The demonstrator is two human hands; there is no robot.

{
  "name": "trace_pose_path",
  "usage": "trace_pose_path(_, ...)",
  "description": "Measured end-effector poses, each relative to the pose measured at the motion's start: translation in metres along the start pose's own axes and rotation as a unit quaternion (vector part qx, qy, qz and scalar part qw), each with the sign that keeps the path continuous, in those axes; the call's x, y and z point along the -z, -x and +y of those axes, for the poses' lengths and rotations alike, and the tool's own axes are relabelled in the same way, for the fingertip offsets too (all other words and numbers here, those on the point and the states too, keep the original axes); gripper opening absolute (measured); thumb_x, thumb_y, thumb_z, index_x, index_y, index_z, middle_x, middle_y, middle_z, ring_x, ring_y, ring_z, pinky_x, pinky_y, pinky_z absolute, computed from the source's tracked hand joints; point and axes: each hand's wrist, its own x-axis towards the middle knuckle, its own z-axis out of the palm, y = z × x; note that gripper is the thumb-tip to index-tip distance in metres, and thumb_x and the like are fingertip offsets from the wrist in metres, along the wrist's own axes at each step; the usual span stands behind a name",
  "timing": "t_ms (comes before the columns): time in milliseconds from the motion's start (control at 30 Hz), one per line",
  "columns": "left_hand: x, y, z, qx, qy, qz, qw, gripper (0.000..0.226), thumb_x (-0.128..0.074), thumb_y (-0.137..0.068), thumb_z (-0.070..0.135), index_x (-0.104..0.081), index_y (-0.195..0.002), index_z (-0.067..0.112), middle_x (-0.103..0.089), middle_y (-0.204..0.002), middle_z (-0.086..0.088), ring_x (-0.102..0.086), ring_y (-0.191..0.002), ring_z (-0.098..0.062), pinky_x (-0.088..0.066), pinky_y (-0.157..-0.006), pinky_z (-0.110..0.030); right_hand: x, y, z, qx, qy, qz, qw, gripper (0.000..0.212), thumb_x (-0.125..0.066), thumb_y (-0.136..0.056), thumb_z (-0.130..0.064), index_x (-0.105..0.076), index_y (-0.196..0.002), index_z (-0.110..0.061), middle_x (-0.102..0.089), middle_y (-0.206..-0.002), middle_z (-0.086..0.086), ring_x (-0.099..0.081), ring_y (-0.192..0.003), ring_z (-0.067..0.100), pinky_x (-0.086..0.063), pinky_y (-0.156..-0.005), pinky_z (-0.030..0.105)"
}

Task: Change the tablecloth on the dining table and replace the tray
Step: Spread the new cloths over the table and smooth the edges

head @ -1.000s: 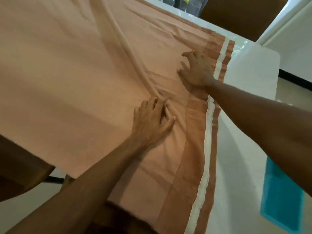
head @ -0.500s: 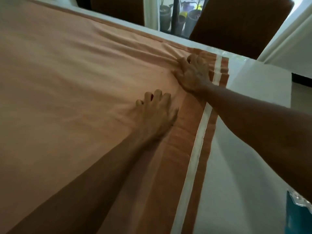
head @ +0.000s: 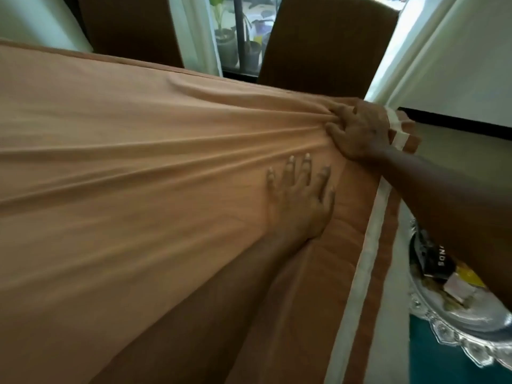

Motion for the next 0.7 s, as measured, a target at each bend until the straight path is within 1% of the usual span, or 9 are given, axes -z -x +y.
trace_pose_path(133,-0.013,0.001,0.045,-0.012,0.001,-0.009,1.0,0.055,-0.023,-0.1,0.054,-0.025,-0.153,0.041,-0.013,-0.166,-0.001,-0.004,-0.152,-0.028,0.005,-0.116,-0.06,0.015,0.012,0.041,-0.023,0.031,-0.004,0.999,0.054,-0.035,-0.098,-0.061,-0.039,-0.148,-0.044,-0.048,-0.126,0.019,-0.048,-0.119,0.04,-0.038,-0.101,0.053)
trace_pose_path(200,-0.016,0.003,0.063,-0.01,0.008,-0.028,1.0,0.057,-0.021,-0.1,0.053,-0.02,-0.155,0.039,-0.009,-0.167,-0.002,0.0,-0.152,-0.029,0.009,-0.116,-0.06,0.019,0.016,0.054,-0.033,0.037,-0.016,0.999,0.055,-0.031,-0.097,-0.063,-0.037,-0.149,-0.045,-0.047,-0.127,0.018,-0.046,-0.119,0.039,-0.037,-0.101,0.053)
trace_pose_path(300,-0.019,0.011,0.081,-0.012,0.013,-0.03,0.999,0.059,-0.019,-0.101,0.053,-0.016,-0.157,0.036,-0.006,-0.167,-0.003,0.0,-0.153,-0.03,0.008,-0.117,-0.061,0.022,0.023,0.068,-0.038,0.024,-0.026,0.999,0.056,-0.035,-0.097,-0.06,-0.039,-0.15,-0.042,-0.044,-0.129,0.015,-0.044,-0.121,0.036,-0.035,-0.102,0.051)
trace_pose_path(367,-0.021,0.019,0.089,-0.017,0.02,-0.025,0.999,0.059,-0.019,-0.101,0.053,-0.017,-0.157,0.034,-0.007,-0.167,-0.004,0.0,-0.153,-0.031,0.007,-0.118,-0.06,0.025,0.031,0.077,-0.049,0.026,-0.027,0.998,0.056,-0.036,-0.096,-0.059,-0.04,-0.148,-0.041,-0.043,-0.133,0.013,-0.042,-0.124,0.034,-0.033,-0.104,0.05)
trace_pose_path(500,-0.022,0.036,0.098,-0.02,0.023,-0.026,0.999,0.059,-0.024,-0.099,0.052,-0.021,-0.156,0.033,-0.01,-0.166,-0.005,-0.003,-0.152,-0.032,0.005,-0.118,-0.059,0.028,0.053,0.087,-0.092,0.034,-0.049,0.994,0.052,-0.029,-0.096,-0.056,-0.037,-0.146,-0.043,-0.037,-0.152,0.007,-0.037,-0.135,0.036,-0.028,-0.11,0.054)
trace_pose_path(567,-0.017,0.042,0.098,-0.03,0.066,-0.012,0.997,0.058,-0.033,-0.098,0.048,-0.028,-0.153,0.032,-0.019,-0.165,-0.005,-0.01,-0.152,-0.03,0.001,-0.12,-0.056,0.033,0.064,0.081,-0.121,0.026,-0.048,0.991,0.053,-0.029,-0.095,-0.057,-0.036,-0.145,-0.041,-0.034,-0.155,0.008,-0.035,-0.139,0.038,-0.028,-0.111,0.059)
trace_pose_path(600,-0.014,0.044,0.095,-0.026,0.112,0.001,0.993,0.057,-0.04,-0.096,0.044,-0.034,-0.15,0.031,-0.027,-0.162,-0.004,-0.017,-0.15,-0.028,-0.004,-0.121,-0.055,0.034,0.068,0.074,-0.133,0.018,-0.038,0.99,0.055,-0.031,-0.093,-0.056,-0.035,-0.145,-0.039,-0.034,-0.154,0.01,-0.036,-0.138,0.039,-0.029,-0.109,0.06)
trace_pose_path(667,-0.002,0.051,0.085,-0.013,0.214,0.044,0.976,0.05,-0.048,-0.092,0.037,-0.049,-0.142,0.027,-0.042,-0.154,-0.003,-0.029,-0.146,-0.025,-0.015,-0.12,-0.053,0.04,0.077,0.054,-0.14,0.012,0.011,0.99,0.059,-0.038,-0.09,-0.052,-0.033,-0.146,-0.037,-0.033,-0.154,0.011,-0.038,-0.136,0.04,-0.032,-0.106,0.06)
trace_pose_path(700,0.004,0.053,0.079,-0.007,0.235,0.07,0.969,0.047,-0.049,-0.093,0.037,-0.054,-0.138,0.026,-0.046,-0.151,-0.002,-0.031,-0.145,-0.025,-0.019,-0.118,-0.053,0.042,0.08,0.042,-0.127,0.011,0.033,0.991,0.06,-0.041,-0.089,-0.051,-0.034,-0.147,-0.037,-0.034,-0.154,0.01,-0.038,-0.136,0.04,-0.033,-0.106,0.06)
